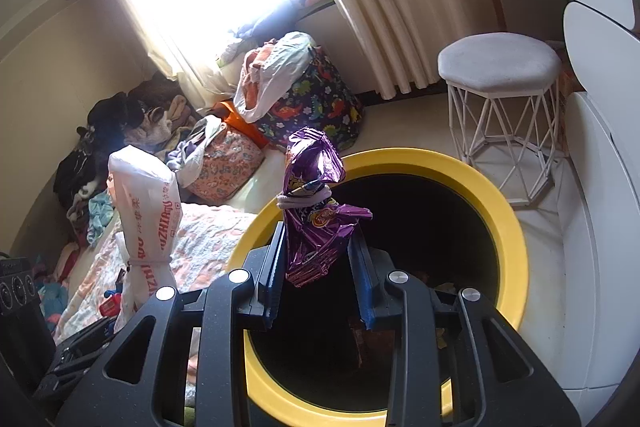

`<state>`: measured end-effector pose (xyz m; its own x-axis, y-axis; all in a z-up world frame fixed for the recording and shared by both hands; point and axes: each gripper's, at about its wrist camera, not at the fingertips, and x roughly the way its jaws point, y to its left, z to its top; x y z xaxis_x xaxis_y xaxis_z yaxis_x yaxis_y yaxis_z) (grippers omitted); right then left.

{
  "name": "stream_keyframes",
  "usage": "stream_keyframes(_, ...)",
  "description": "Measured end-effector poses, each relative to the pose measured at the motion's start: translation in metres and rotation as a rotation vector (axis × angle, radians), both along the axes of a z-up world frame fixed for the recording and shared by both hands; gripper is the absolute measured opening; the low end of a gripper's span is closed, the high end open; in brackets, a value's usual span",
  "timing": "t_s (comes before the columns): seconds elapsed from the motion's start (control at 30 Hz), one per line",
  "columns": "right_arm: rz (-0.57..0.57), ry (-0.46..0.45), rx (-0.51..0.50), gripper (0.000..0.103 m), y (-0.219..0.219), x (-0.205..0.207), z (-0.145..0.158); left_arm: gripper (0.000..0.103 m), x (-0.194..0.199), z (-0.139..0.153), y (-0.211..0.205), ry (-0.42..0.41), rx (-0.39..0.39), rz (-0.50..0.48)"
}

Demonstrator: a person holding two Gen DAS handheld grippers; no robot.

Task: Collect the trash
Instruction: 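Carry the white bag and purple wrapper in both tools over the bin, then open both tools to drop the white bag and purple wrapper into the bin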

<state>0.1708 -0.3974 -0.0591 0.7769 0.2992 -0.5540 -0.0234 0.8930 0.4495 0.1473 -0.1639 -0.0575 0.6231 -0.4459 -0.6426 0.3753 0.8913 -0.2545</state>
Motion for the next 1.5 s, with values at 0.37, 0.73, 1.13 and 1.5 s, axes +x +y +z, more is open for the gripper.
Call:
stream_keyframes(0.37,-0.037,0.038,0.01,0.029,-0.013,0.002,-0.011,0.032,0.012,-0.019,-0.016,0.055,0.005,-0.034)
stream_keyframes(0.73,-0.064,0.062,0.028,0.032,-0.021,0.005,-0.017,0.033,0.025,-0.033,-0.033,0.077,0.045,-0.055)
stream_keyframes(1.13,-0.09,0.058,0.017,0.063,-0.019,0.004,-0.016,0.092,0.018,-0.018,-0.009,0.016,-0.052,0.035)
stream_keyframes(1.5,-0.035,-0.009,-0.039,0.071,0.005,0.002,-0.002,0.092,0.002,-0.003,0.028,-0.014,-0.07,0.111)
